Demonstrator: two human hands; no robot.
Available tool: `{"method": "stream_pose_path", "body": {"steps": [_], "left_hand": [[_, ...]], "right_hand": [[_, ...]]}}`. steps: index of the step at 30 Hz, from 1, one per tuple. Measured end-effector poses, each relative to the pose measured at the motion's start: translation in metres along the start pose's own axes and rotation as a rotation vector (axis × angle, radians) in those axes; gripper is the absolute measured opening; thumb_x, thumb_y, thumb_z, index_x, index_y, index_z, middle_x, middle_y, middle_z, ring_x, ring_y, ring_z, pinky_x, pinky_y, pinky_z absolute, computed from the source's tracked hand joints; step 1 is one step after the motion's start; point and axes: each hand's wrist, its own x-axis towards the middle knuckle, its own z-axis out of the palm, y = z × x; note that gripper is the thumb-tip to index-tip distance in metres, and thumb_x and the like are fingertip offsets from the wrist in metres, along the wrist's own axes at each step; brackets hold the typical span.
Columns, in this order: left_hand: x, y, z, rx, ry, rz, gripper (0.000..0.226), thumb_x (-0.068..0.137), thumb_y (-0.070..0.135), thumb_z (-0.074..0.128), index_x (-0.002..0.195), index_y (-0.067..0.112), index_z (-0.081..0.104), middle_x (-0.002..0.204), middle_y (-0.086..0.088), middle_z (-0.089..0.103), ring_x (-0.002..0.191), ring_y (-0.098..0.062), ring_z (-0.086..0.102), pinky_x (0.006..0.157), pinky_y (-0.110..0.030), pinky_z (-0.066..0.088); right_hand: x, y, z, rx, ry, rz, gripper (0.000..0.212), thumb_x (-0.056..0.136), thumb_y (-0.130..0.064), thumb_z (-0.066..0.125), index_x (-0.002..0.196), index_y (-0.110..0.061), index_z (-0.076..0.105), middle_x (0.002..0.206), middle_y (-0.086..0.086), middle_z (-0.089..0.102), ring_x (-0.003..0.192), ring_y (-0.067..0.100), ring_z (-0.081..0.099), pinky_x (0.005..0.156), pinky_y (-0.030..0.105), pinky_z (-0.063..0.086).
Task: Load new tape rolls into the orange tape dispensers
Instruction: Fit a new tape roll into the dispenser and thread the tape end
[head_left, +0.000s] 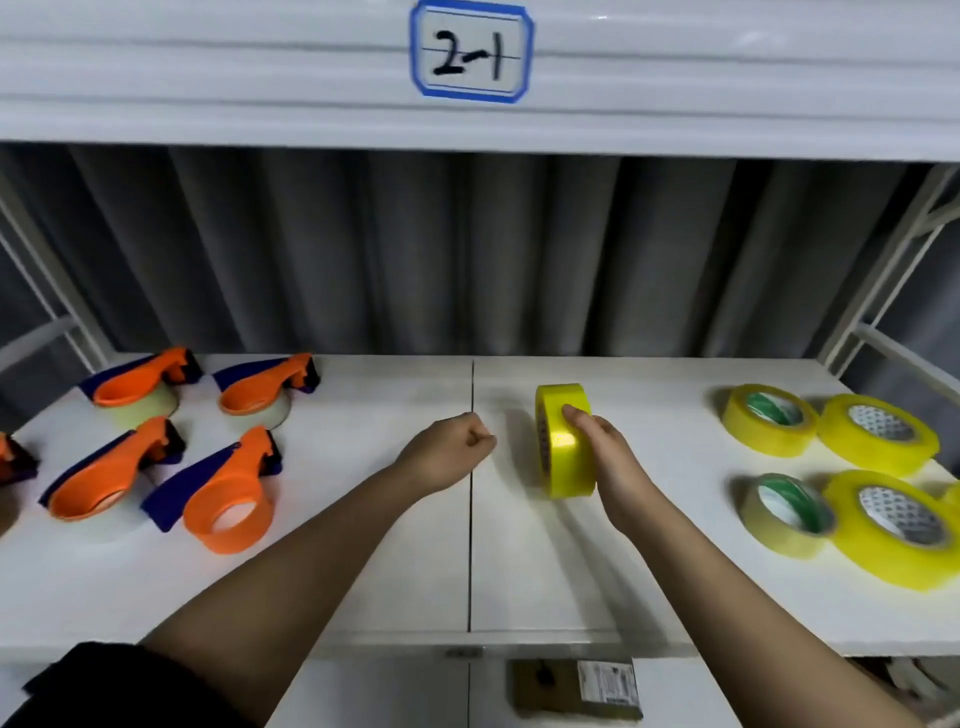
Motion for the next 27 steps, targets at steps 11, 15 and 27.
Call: {"method": "stream_pose_path", "body": {"steps": [11, 15, 27], "left_hand": [[-0.040, -0.088, -0.048, 0.413, 0.411, -0.121, 0.026, 0.094, 0.034, 0.049, 0.112, 0.016, 0.057, 0.110, -0.003, 0.060, 0.100, -0.022, 0.059, 0.083, -0.033, 0.045], [-0.062, -0.120, -0.073, 0.496, 0.477, -0.102, 0.025, 0.094, 0.030, 0.050, 0.113, 0.016, 0.059, 0.109, -0.003, 0.060, 0.099, -0.022, 0.058, 0.079, -0.032, 0.040], [-0.081, -0.209, -0.117, 0.815, 0.226, 0.155, 0.035, 0.089, 0.043, 0.049, 0.099, 0.010, 0.057, 0.095, -0.007, 0.062, 0.090, -0.027, 0.056, 0.075, -0.034, 0.030]], "right_hand": [[-0.014, 0.000, 0.068, -0.064, -0.101, 0.041, 0.041, 0.096, -0.037, 0.050, 0.117, -0.003, 0.051, 0.105, 0.011, 0.055, 0.087, 0.018, 0.050, 0.067, 0.024, 0.039], [-0.020, -0.004, 0.108, -0.063, -0.145, 0.038, 0.038, 0.097, -0.036, 0.050, 0.120, -0.005, 0.051, 0.106, 0.015, 0.056, 0.078, 0.013, 0.051, 0.064, 0.023, 0.040], [-0.037, -0.006, 0.270, -0.112, -0.013, -0.033, 0.035, 0.096, -0.033, 0.053, 0.110, -0.001, 0.057, 0.093, 0.009, 0.052, 0.074, 0.016, 0.048, 0.064, 0.024, 0.035]]}}
